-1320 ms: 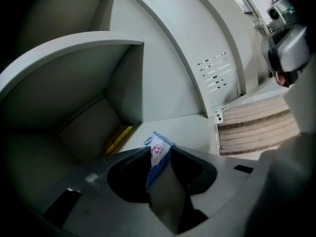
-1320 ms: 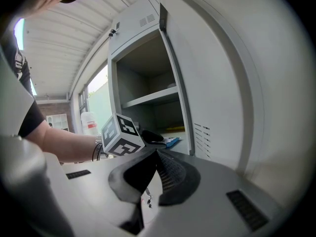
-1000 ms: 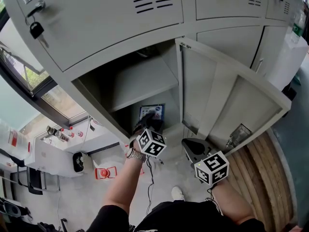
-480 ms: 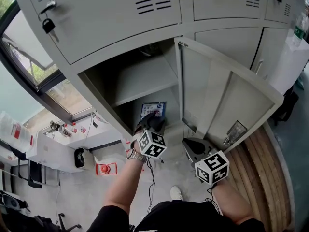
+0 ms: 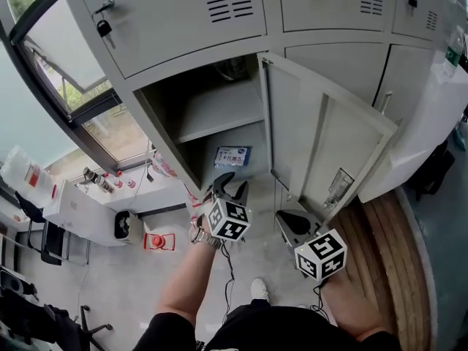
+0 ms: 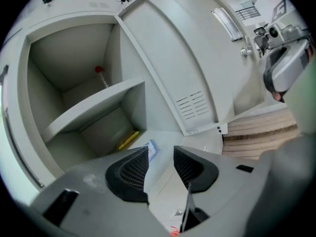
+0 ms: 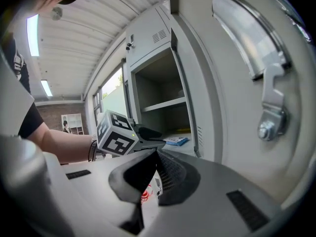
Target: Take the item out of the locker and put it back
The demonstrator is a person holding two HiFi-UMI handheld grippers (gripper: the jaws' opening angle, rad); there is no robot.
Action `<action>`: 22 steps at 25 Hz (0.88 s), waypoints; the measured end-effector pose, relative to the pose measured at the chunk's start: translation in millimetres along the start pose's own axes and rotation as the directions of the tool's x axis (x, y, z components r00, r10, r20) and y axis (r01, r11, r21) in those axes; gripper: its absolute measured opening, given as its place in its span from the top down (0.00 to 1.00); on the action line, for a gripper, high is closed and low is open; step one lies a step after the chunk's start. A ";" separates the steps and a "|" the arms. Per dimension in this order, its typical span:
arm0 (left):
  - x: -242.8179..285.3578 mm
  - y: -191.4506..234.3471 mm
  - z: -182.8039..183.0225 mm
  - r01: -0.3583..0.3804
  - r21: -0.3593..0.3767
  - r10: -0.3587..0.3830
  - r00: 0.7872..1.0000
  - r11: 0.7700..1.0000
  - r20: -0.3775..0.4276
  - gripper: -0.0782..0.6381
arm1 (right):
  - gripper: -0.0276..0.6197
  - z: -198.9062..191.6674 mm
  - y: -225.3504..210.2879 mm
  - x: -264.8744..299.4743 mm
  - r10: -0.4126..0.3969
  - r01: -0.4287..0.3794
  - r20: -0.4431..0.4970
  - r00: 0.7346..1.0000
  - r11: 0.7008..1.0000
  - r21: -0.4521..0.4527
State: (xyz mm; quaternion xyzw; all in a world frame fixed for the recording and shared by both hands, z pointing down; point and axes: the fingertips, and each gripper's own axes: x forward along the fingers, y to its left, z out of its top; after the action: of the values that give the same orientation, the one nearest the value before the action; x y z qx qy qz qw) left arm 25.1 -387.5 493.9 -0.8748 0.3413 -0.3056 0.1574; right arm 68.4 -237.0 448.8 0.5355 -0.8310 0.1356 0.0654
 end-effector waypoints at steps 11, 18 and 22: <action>-83.1 -55.1 6.0 -0.095 -0.188 0.094 0.995 0.978 -0.016 0.87 | 0.88 -22.1 23.1 -72.5 0.106 -0.107 -0.034 0.994 0.993 -0.047; -155.2 -109.2 23.4 -0.071 -0.399 0.101 0.993 0.914 0.056 0.87 | 0.88 -41.4 36.4 -119.3 0.166 -0.169 -0.053 0.985 0.983 -0.070; -188.3 -133.1 29.7 -0.062 -0.446 0.101 0.993 0.893 0.064 0.87 | 0.88 -45.3 42.7 -131.9 0.197 -0.200 -0.053 0.979 0.977 -0.068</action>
State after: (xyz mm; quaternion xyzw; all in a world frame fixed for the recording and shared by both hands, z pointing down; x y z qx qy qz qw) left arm 1.5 -159.5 455.1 -0.8848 0.4312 -0.1754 -0.0188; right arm 83.1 -91.9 451.9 0.4439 -0.8829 0.1234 0.0901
